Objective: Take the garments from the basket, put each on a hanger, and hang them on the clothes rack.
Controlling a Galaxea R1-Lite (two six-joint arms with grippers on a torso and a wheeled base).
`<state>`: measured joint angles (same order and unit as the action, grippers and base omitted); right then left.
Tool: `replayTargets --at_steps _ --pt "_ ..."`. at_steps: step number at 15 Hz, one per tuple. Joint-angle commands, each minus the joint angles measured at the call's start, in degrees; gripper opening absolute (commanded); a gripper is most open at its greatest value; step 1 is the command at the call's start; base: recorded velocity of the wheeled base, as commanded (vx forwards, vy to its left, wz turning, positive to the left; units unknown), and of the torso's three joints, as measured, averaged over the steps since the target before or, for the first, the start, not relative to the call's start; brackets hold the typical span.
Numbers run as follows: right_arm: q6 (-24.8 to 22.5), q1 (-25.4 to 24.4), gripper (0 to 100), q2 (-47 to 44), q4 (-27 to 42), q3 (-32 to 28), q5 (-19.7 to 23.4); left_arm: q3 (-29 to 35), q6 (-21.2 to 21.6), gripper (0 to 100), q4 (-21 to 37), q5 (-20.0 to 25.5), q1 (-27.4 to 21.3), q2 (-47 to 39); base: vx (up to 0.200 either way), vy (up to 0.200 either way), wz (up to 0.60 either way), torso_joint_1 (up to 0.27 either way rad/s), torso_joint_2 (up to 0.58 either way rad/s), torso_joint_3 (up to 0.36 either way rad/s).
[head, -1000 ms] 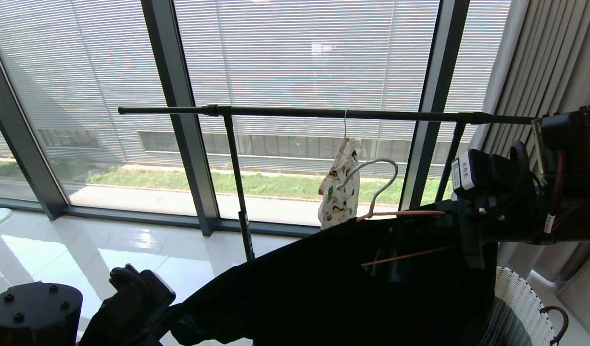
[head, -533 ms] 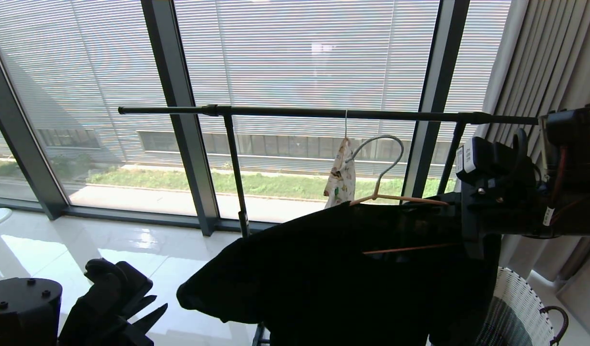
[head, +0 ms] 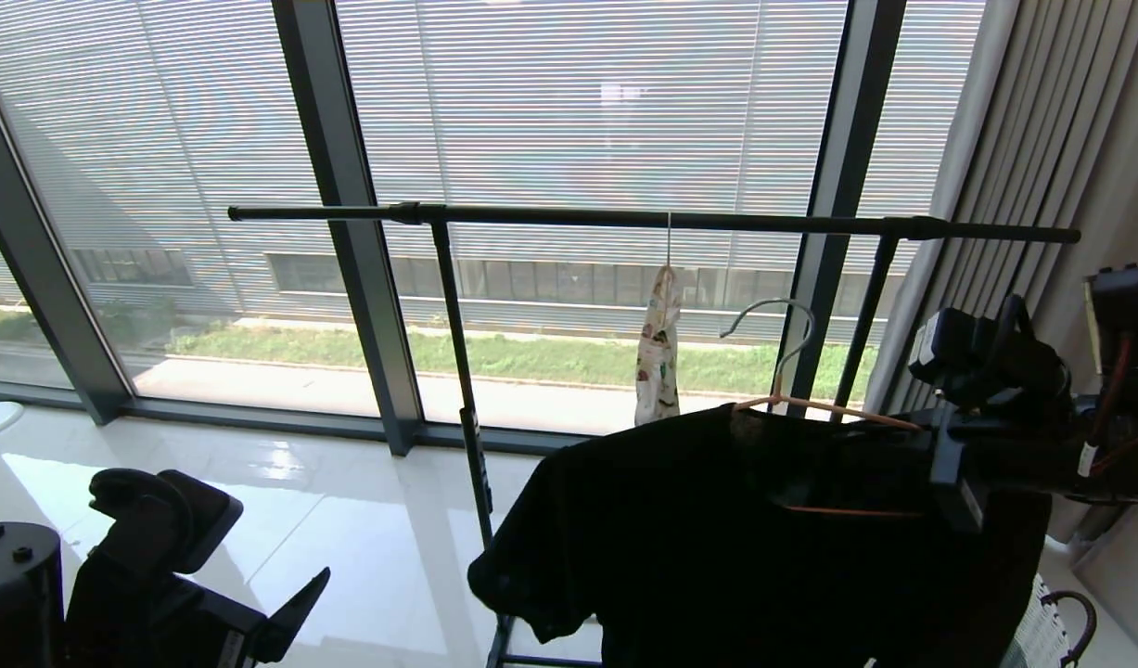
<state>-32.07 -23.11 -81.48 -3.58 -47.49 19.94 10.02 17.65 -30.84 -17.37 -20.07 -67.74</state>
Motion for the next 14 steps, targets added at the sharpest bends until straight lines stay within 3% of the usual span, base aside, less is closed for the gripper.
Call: replayTargets --at_steps 1,2,4,7,9,11,12,14 --pt "4.2 3.4 0 3.9 0.3 4.8 -3.2 1.8 -1.5 100 0.0 -3.9 0.2 0.8 0.000 0.000 0.00 0.000 0.00 0.000" --pt "9.4 5.4 0 5.2 2.2 6.8 -8.0 2.6 -2.5 100 0.0 -6.6 0.2 0.8 0.000 0.000 0.00 0.000 0.00 0.000" --pt "13.4 7.6 0 6.1 5.6 7.8 -13.0 2.8 -2.4 100 0.0 -7.1 0.2 1.0 0.000 0.000 0.00 0.000 0.00 0.000" --pt "13.9 11.2 0 6.2 11.1 7.9 -18.9 3.4 -2.1 100 0.0 -7.1 0.2 1.2 0.000 0.000 0.00 0.000 0.00 0.000" --pt "15.5 13.0 0 4.6 11.1 7.6 -23.6 4.0 -2.1 100 0.0 -7.1 0.2 1.3 0.000 0.000 0.00 0.000 0.00 0.000" --pt "23.4 12.0 0 2.2 6.9 5.5 -24.0 4.1 -2.1 100 0.0 -7.1 0.0 1.6 0.000 0.000 0.00 0.000 0.00 0.000" --pt "29.7 10.6 0 -0.7 3.8 2.5 -26.3 4.0 -2.1 100 0.0 -7.1 -0.1 1.9 0.000 0.000 0.00 0.000 0.00 0.000" --pt "33.6 9.9 0 -4.2 3.2 -2.6 -31.0 4.0 -2.0 100 0.0 -7.1 -0.1 2.2 0.000 0.000 0.00 0.000 0.00 0.000"
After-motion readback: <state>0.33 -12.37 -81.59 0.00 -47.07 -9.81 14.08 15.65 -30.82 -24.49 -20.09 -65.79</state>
